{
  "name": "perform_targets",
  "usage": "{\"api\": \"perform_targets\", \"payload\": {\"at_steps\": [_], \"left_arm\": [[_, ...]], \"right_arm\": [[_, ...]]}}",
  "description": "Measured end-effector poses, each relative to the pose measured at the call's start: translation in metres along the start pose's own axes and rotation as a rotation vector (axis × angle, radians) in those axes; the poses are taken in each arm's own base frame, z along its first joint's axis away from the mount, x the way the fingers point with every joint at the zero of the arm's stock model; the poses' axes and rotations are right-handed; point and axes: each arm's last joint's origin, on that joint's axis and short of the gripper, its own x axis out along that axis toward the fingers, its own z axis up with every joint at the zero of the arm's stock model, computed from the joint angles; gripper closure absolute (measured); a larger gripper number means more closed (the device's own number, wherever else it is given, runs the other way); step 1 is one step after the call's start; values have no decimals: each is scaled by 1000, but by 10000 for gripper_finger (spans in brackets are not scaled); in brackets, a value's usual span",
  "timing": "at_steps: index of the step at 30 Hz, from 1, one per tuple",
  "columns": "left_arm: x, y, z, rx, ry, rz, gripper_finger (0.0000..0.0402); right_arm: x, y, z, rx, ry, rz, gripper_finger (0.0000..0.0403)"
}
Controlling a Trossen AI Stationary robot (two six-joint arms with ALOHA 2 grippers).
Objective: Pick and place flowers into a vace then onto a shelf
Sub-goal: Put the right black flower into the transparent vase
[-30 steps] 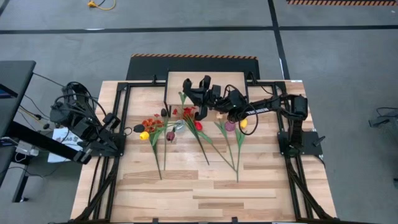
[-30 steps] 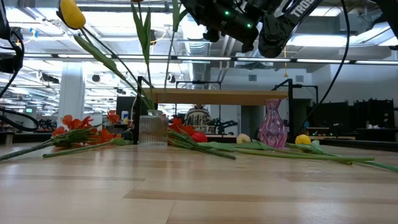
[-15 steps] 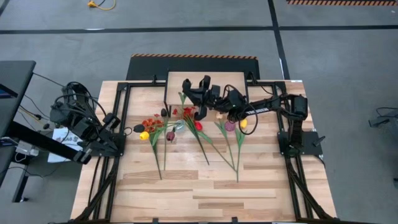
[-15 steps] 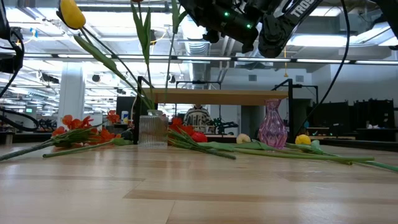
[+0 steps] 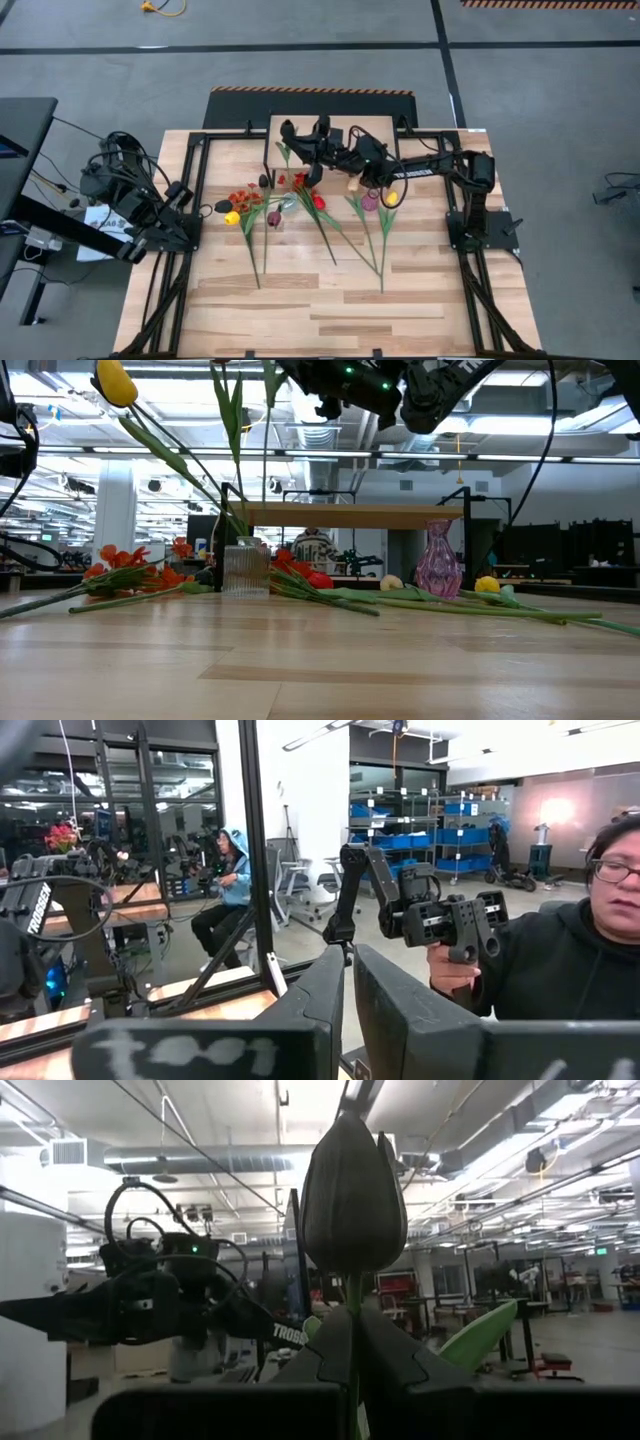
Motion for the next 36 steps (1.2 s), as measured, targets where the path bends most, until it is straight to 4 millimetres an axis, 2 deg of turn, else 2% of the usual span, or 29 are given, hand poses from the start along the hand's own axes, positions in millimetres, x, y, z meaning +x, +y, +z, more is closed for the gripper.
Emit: {"api": "perform_targets", "payload": {"at_steps": [6, 14, 36], "left_arm": [[0, 0, 0, -1, 0, 0, 386], [0, 0, -1, -5, 12, -2, 386], [0, 0, -2, -13, 19, -3, 386]], "right_arm": [[0, 0, -1, -7, -4, 1, 403], [-2, -3, -29, 31, -4, 2, 403], [-2, -2, -35, 36, 67, -5, 403]]}}
